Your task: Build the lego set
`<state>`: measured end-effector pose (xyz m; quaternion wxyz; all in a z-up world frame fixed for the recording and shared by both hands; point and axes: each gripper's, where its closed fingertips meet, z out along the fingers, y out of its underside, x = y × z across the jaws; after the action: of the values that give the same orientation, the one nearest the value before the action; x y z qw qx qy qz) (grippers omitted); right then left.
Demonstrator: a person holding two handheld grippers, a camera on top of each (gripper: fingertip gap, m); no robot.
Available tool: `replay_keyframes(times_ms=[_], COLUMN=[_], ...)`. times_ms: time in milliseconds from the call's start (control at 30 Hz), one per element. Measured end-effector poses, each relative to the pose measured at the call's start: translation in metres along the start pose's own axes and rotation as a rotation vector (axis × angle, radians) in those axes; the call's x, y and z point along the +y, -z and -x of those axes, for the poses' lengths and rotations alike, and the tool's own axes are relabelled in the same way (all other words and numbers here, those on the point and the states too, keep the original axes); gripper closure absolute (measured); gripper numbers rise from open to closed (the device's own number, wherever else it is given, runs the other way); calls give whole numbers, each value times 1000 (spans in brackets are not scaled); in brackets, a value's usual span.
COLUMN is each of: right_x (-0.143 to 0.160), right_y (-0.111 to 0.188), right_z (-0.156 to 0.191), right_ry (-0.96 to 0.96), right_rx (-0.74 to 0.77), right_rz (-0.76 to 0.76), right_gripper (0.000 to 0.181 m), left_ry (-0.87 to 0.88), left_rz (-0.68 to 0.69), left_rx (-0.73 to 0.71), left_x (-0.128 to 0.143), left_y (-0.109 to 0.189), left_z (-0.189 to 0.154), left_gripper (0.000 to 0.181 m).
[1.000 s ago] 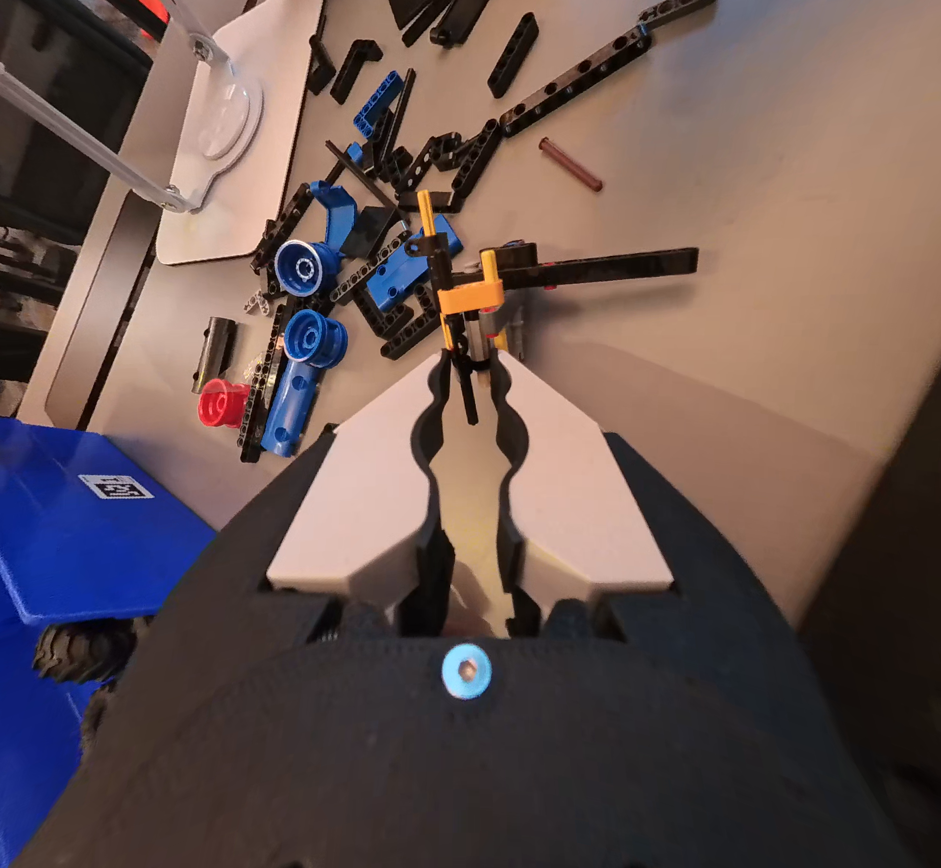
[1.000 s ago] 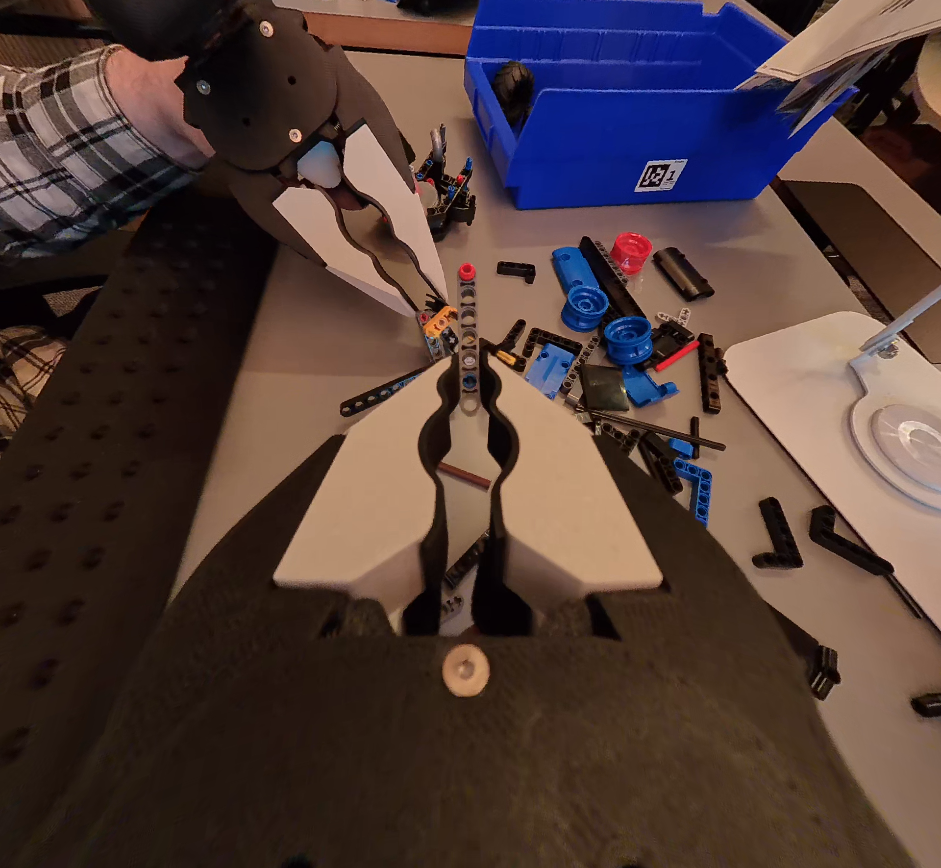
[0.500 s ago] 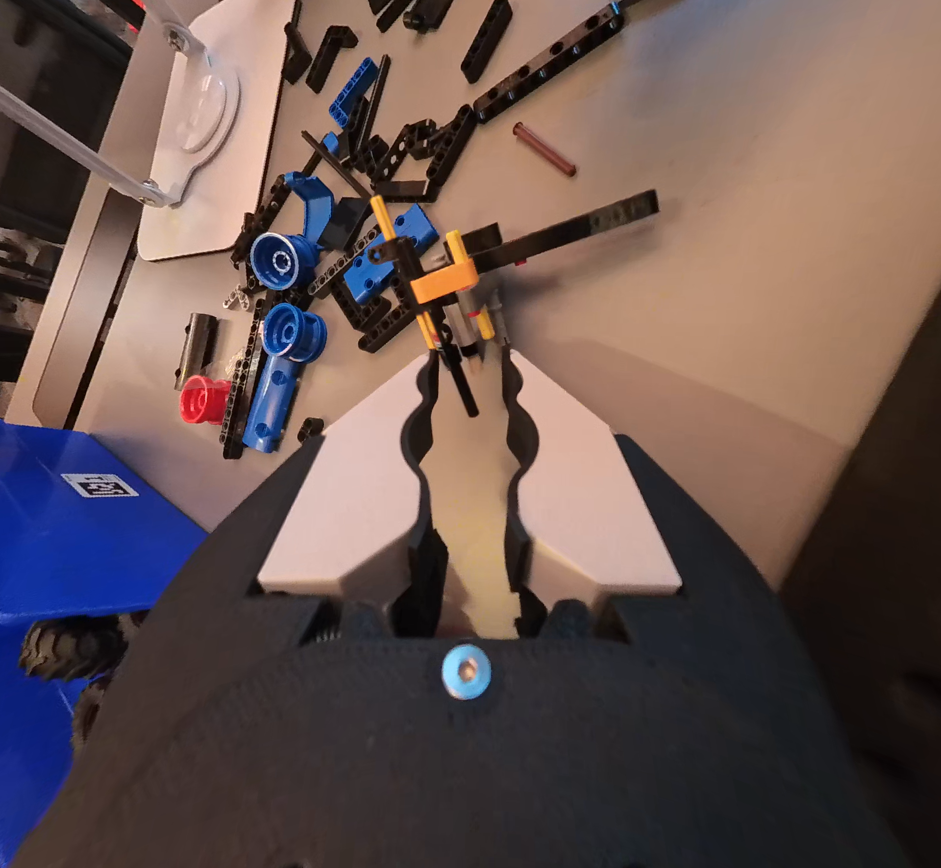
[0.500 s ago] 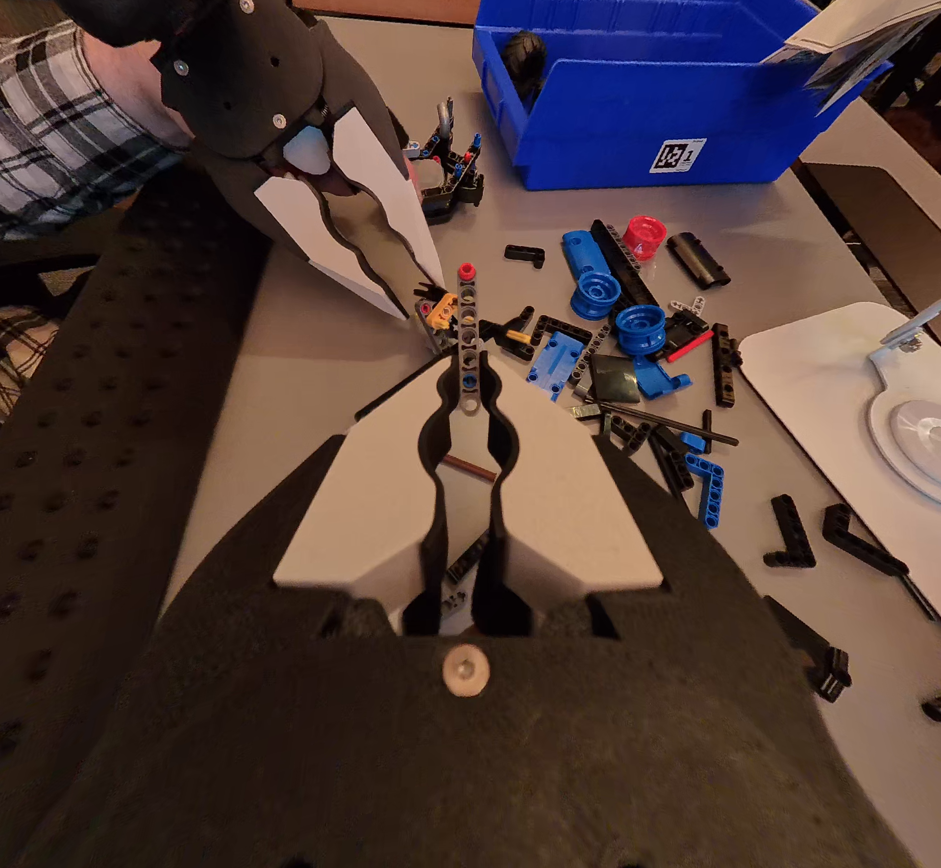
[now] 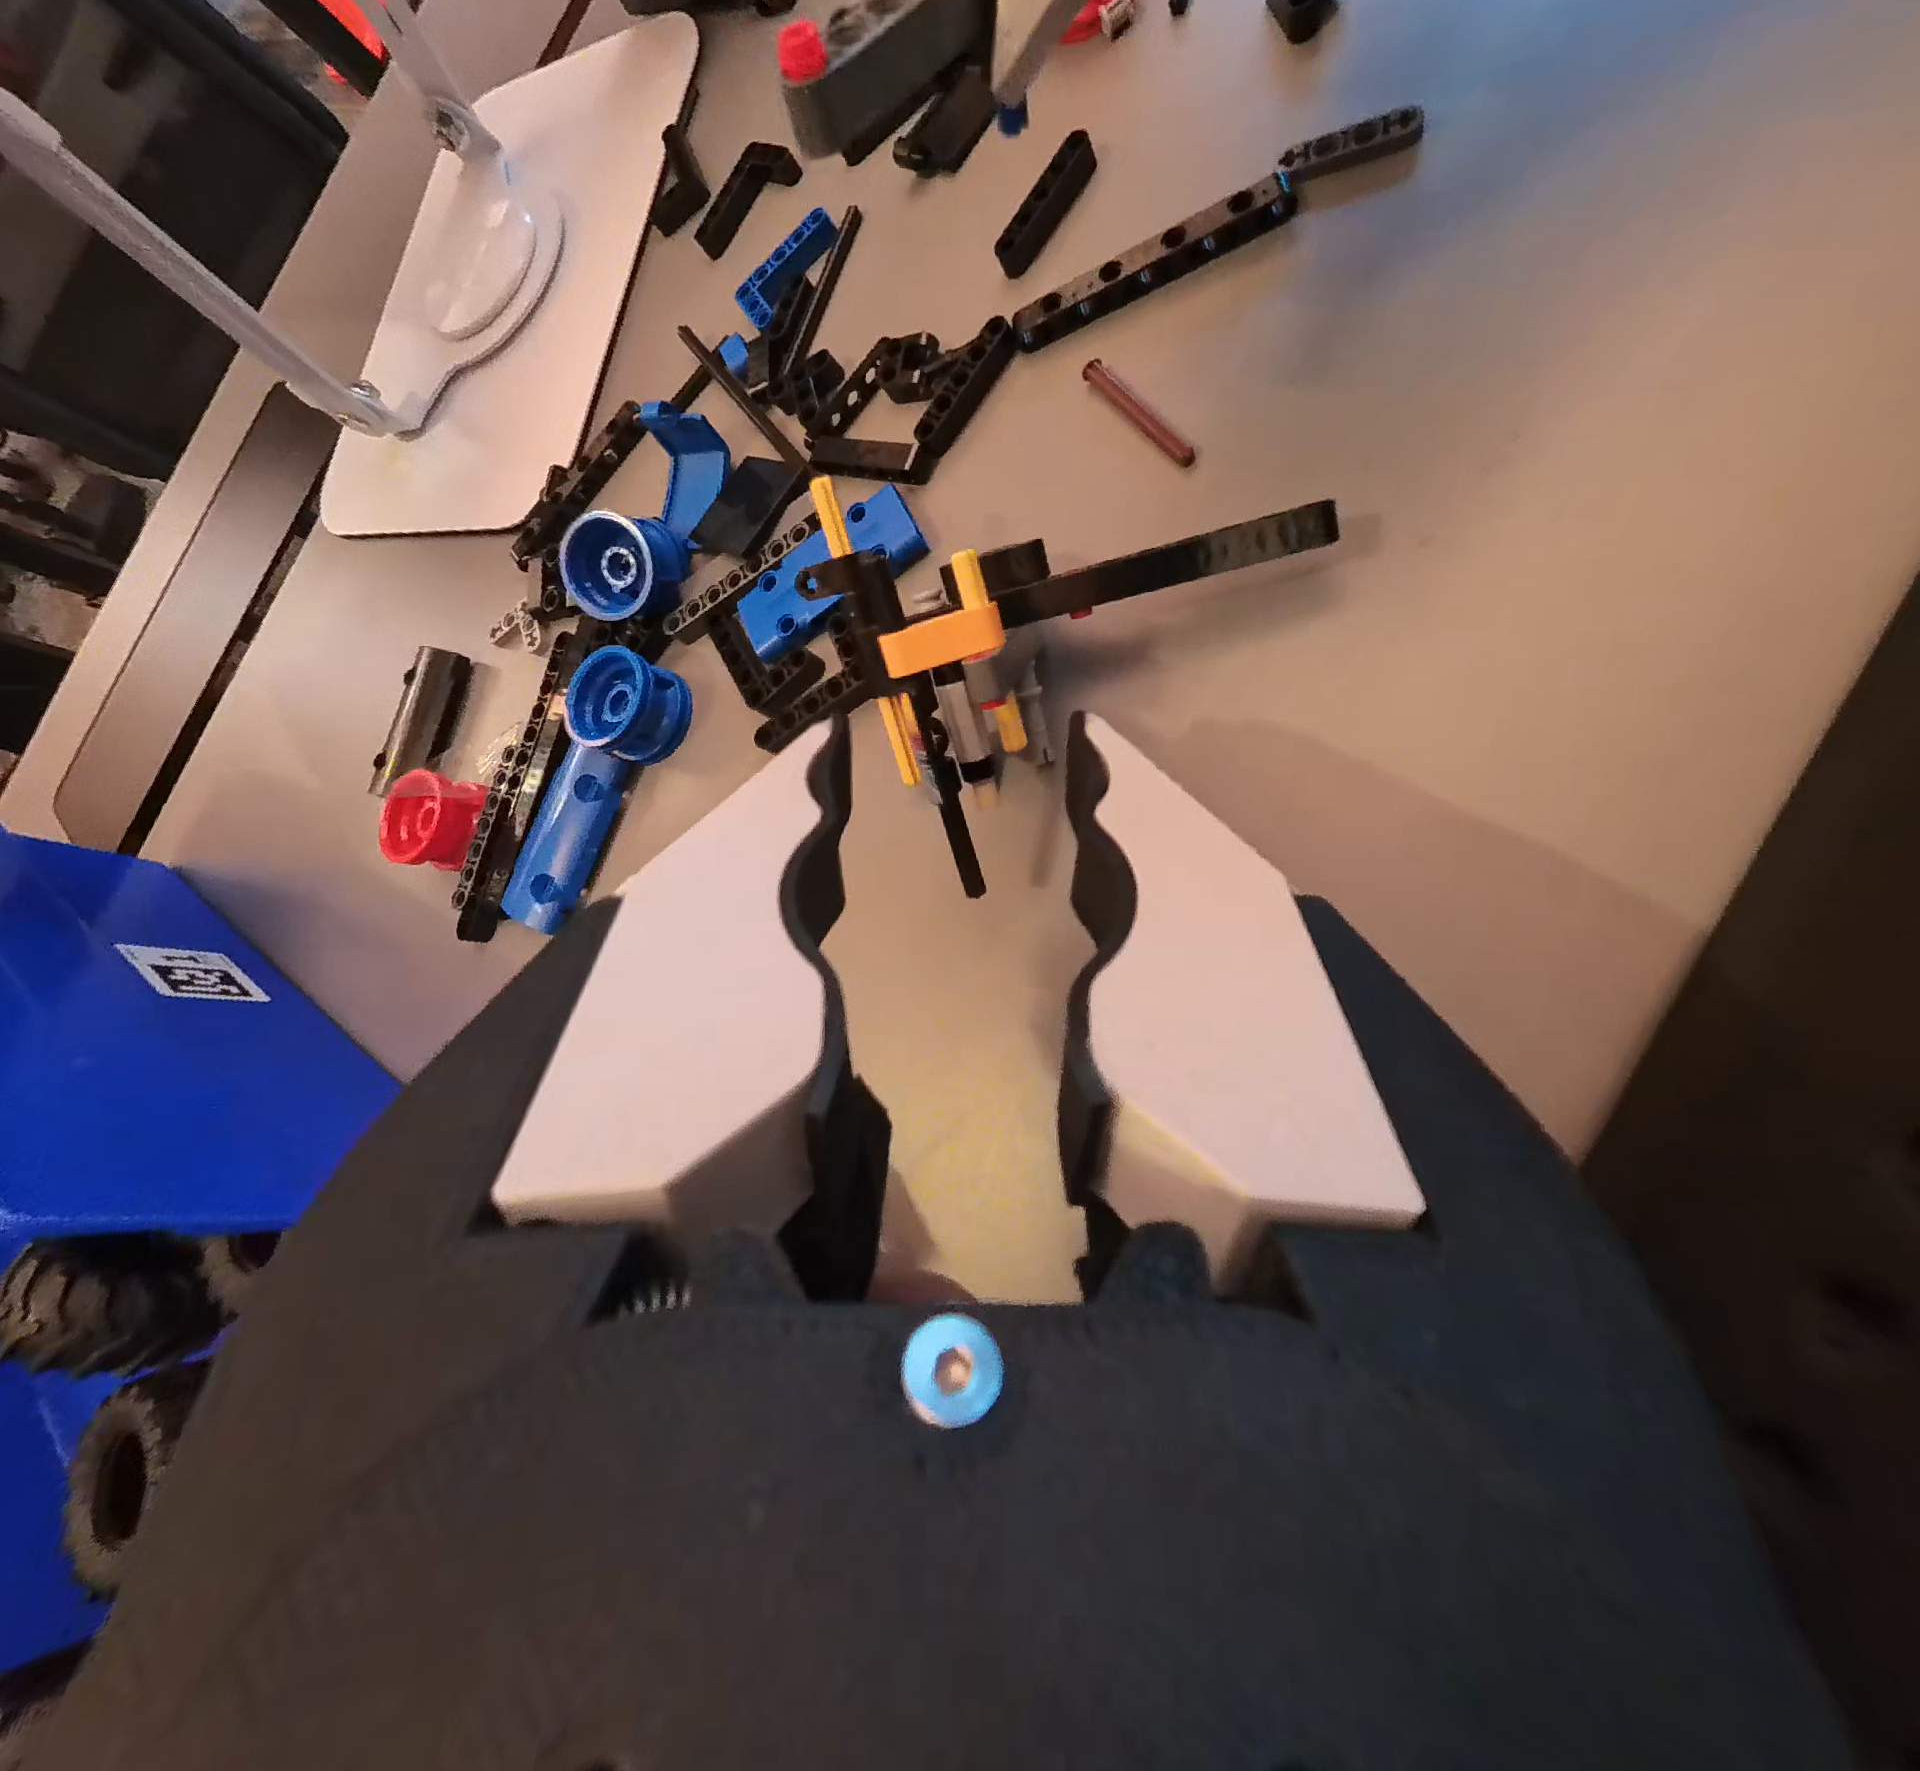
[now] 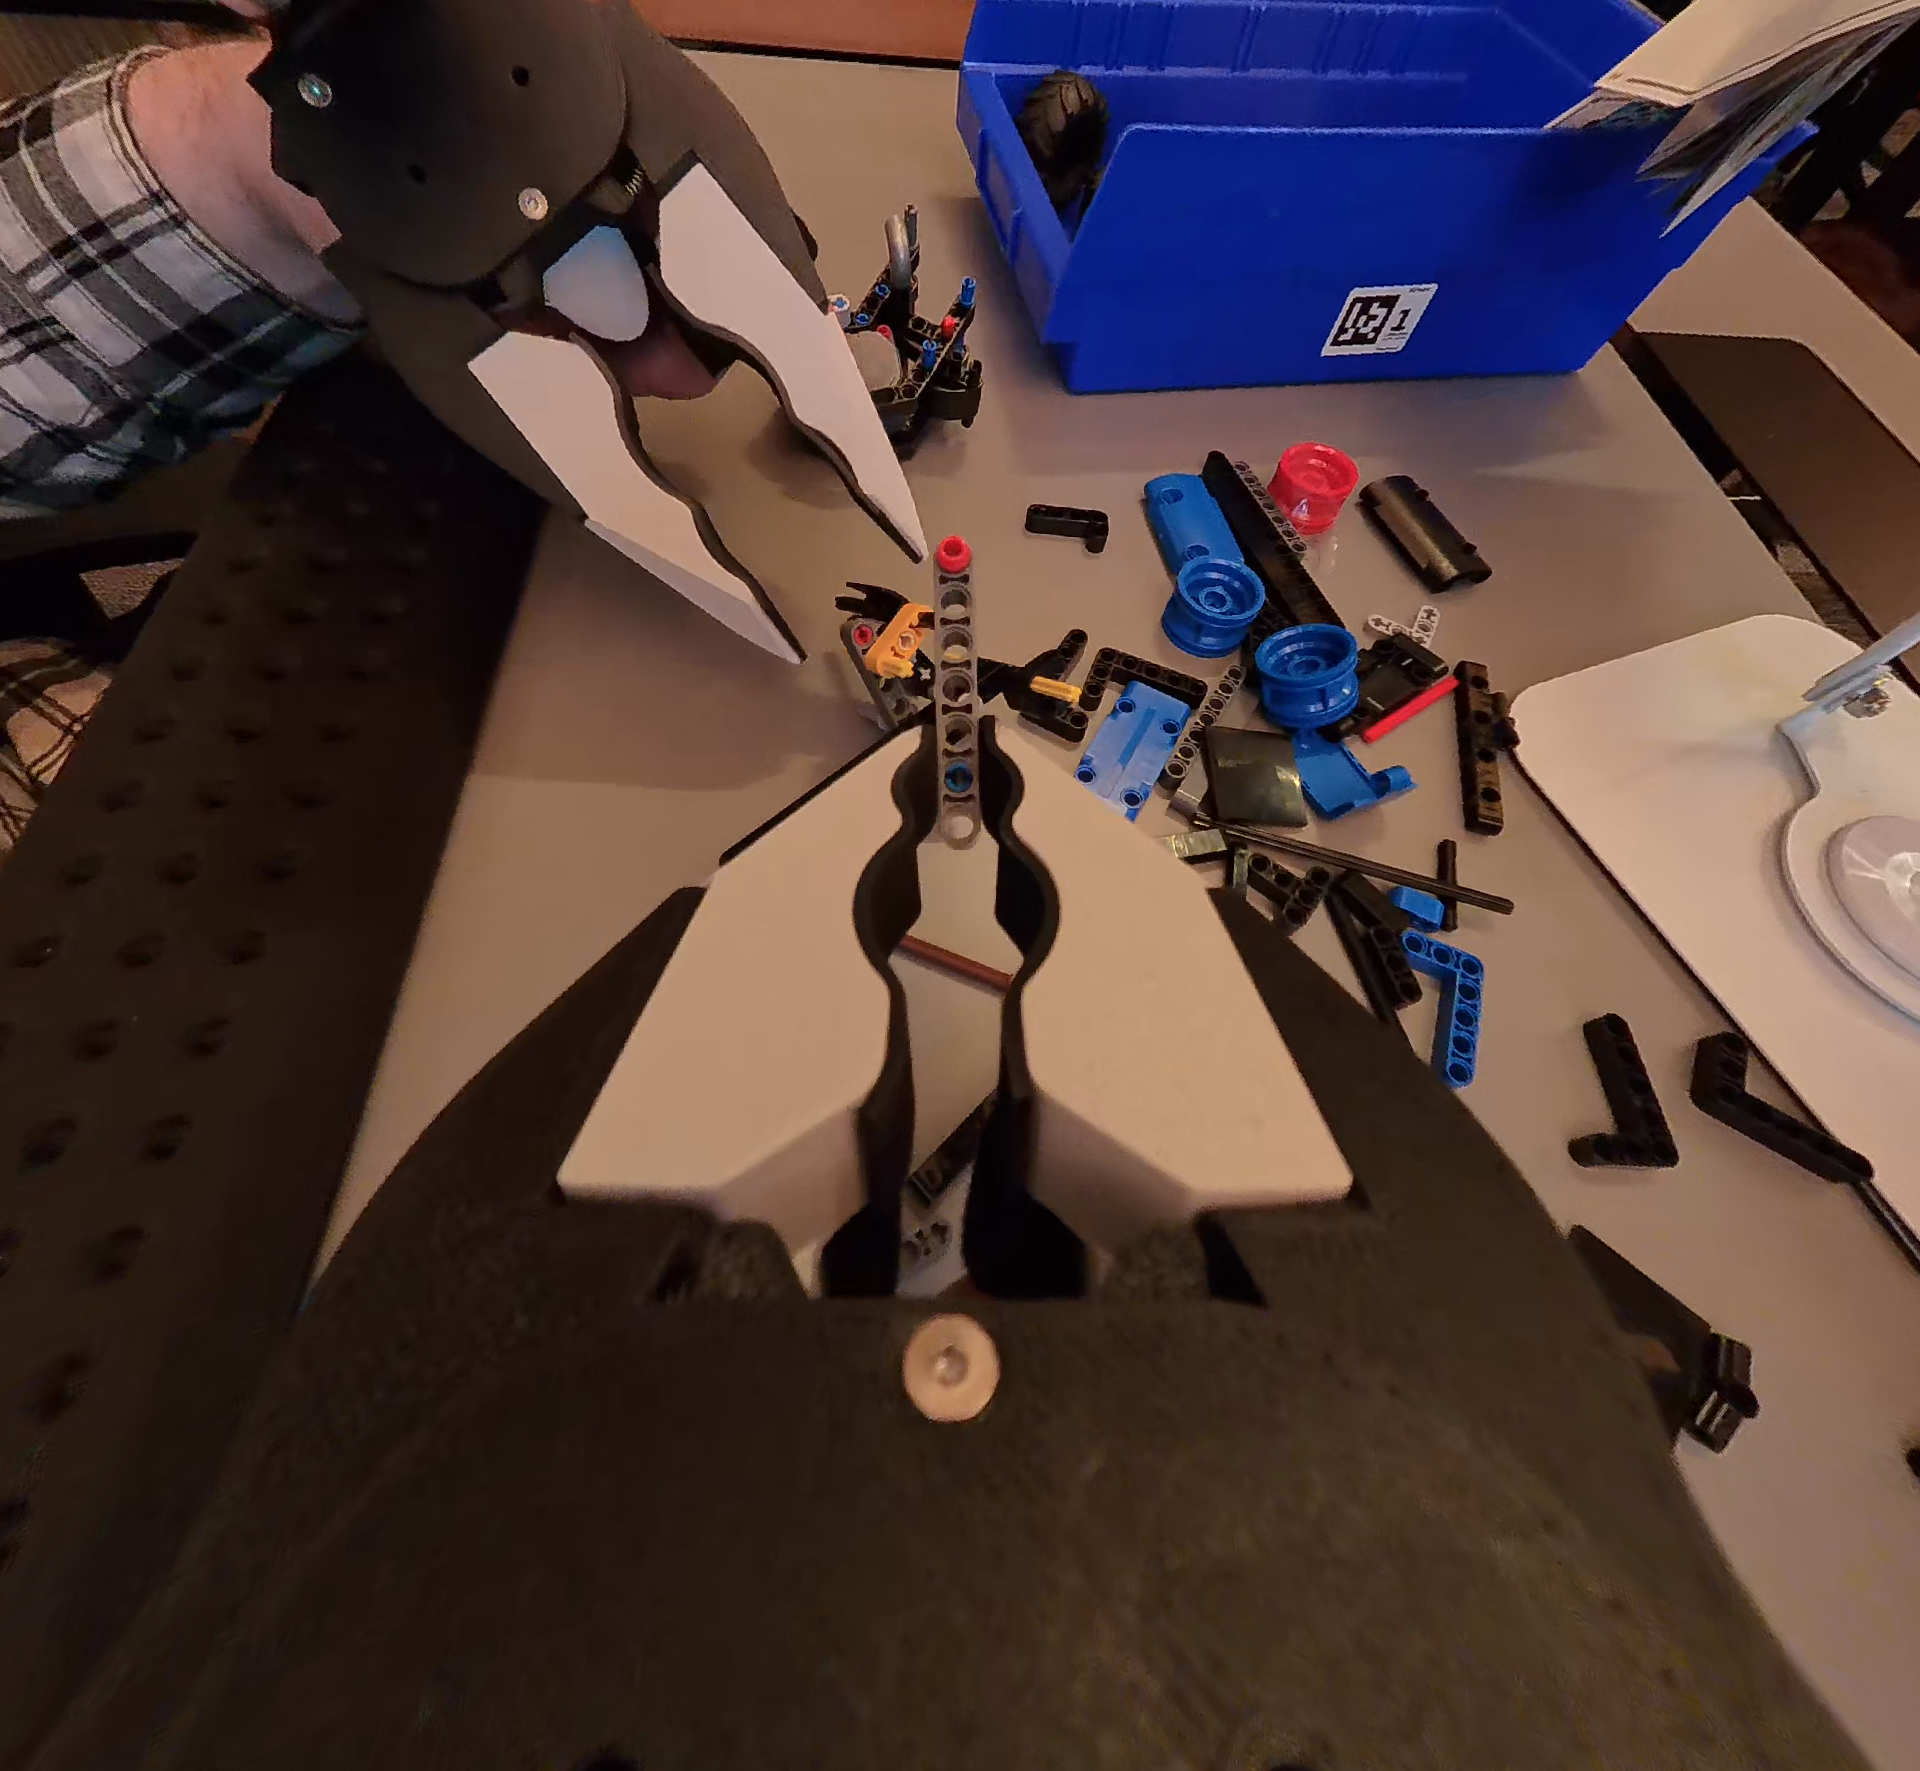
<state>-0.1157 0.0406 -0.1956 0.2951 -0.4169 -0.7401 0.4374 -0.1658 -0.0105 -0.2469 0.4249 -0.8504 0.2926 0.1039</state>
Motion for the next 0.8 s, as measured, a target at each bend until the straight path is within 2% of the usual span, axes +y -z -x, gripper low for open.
replay_keyframes(times_ms=[167, 300, 800], right_x=[0, 0, -2], right_y=[0, 1, 9], right_z=[-1, -1, -13], right_ry=[-2, -6, -47], right_rx=[0, -1, 32], right_rz=[-2, -10, -41], right_gripper=[177, 177, 177], left_ry=[0, -17, -231], left_rz=[23, 34, 93], left_rx=[5, 2, 37], left_x=[2, 1, -9], left_y=[-7, -12, -18], left_z=[-3, -2, 7], left_gripper=[144, 159, 160])
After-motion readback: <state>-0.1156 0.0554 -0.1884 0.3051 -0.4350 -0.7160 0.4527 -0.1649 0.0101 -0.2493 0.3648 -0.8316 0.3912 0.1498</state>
